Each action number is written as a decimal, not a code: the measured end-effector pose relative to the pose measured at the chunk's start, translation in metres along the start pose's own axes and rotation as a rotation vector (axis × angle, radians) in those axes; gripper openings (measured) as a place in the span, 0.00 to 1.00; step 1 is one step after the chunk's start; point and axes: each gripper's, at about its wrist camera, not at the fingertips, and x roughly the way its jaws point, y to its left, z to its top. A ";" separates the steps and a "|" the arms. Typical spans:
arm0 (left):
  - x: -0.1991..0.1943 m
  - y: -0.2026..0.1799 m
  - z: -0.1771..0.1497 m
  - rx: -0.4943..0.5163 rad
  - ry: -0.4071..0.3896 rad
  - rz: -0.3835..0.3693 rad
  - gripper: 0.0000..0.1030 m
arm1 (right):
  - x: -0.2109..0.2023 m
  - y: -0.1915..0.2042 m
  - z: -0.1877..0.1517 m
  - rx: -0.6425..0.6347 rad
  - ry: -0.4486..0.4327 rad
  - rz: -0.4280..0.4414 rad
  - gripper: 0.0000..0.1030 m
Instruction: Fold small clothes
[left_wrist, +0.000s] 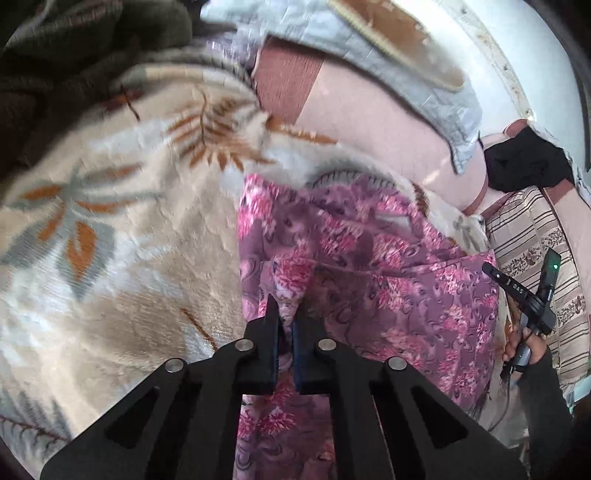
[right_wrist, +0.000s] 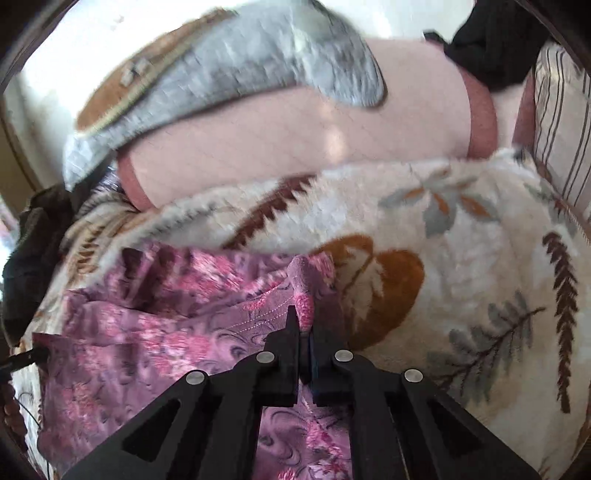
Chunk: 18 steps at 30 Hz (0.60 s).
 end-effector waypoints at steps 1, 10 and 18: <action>-0.007 -0.002 0.001 0.000 -0.020 -0.007 0.03 | -0.007 0.000 0.001 0.005 -0.016 0.014 0.03; -0.017 -0.006 0.051 -0.065 -0.113 -0.005 0.03 | -0.021 0.006 0.032 0.030 -0.094 0.001 0.03; 0.034 0.010 0.089 -0.128 -0.089 0.042 0.03 | 0.017 0.009 0.063 0.047 -0.107 -0.027 0.03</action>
